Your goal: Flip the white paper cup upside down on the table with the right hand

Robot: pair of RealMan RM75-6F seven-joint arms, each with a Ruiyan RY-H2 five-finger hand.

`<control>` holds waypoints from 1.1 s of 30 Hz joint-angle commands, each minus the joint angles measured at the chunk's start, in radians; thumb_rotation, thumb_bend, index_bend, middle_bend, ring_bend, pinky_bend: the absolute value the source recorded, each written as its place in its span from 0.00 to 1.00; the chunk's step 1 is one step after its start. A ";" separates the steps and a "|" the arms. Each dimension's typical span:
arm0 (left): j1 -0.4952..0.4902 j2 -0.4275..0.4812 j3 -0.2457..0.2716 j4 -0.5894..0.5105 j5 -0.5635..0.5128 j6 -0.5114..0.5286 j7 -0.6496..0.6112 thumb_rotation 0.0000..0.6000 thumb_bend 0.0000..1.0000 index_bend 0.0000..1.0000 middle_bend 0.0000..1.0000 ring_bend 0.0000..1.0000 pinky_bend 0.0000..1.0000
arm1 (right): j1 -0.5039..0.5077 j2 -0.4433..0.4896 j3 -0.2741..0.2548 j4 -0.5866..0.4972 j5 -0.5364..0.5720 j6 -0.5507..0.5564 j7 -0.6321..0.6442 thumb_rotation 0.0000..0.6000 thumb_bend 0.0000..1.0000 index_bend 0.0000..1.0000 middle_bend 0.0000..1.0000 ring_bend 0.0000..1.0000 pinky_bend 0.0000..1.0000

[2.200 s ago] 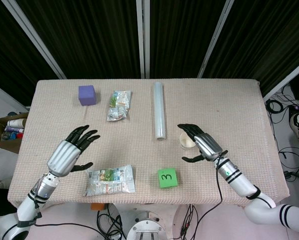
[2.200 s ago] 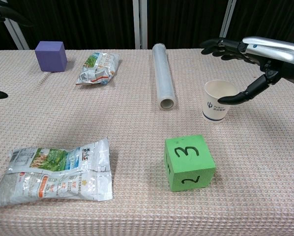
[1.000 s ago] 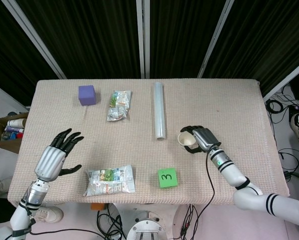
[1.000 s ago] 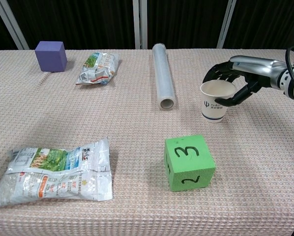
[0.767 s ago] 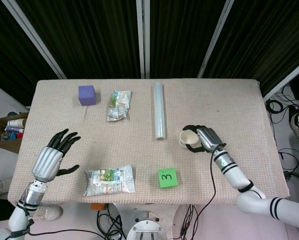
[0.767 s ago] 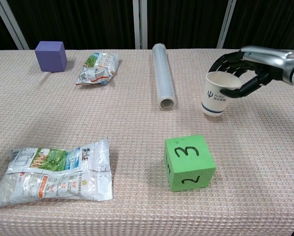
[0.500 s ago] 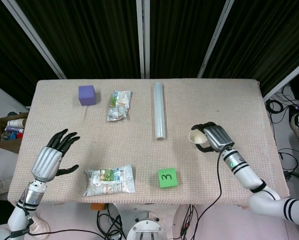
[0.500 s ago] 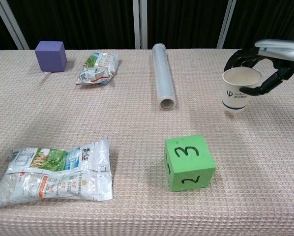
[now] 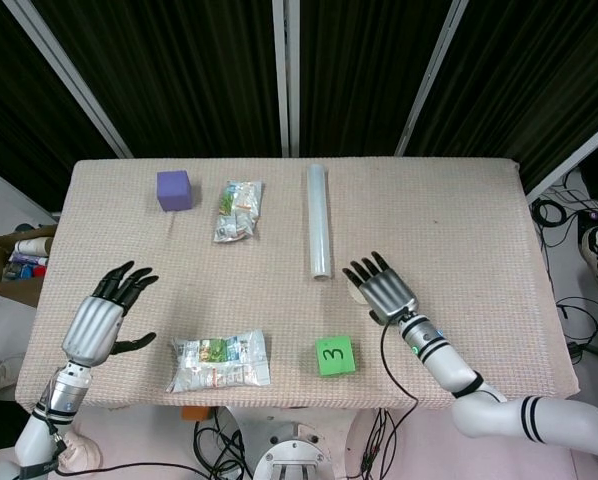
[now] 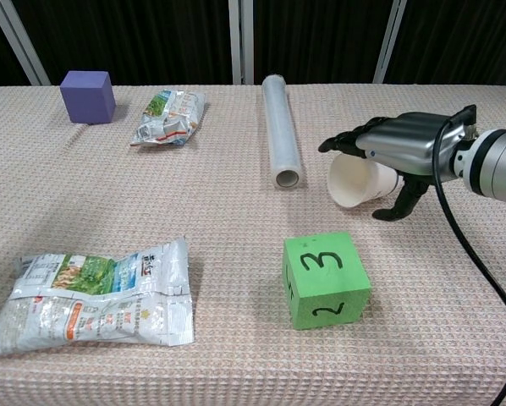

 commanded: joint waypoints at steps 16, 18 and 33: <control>0.009 0.010 -0.008 -0.028 -0.015 -0.005 0.017 1.00 0.00 0.18 0.13 0.03 0.13 | -0.013 -0.117 0.033 0.524 -0.302 -0.110 0.777 1.00 0.07 0.10 0.11 0.00 0.00; 0.013 0.016 -0.009 -0.035 -0.016 0.000 0.022 1.00 0.00 0.18 0.13 0.03 0.13 | 0.007 -0.160 0.034 0.597 -0.327 -0.124 0.822 1.00 0.08 0.12 0.11 0.00 0.00; 0.042 0.028 -0.008 -0.033 -0.032 0.021 0.013 1.00 0.00 0.18 0.13 0.03 0.13 | 0.077 -0.316 0.026 0.859 -0.442 -0.093 0.989 1.00 0.22 0.39 0.28 0.13 0.07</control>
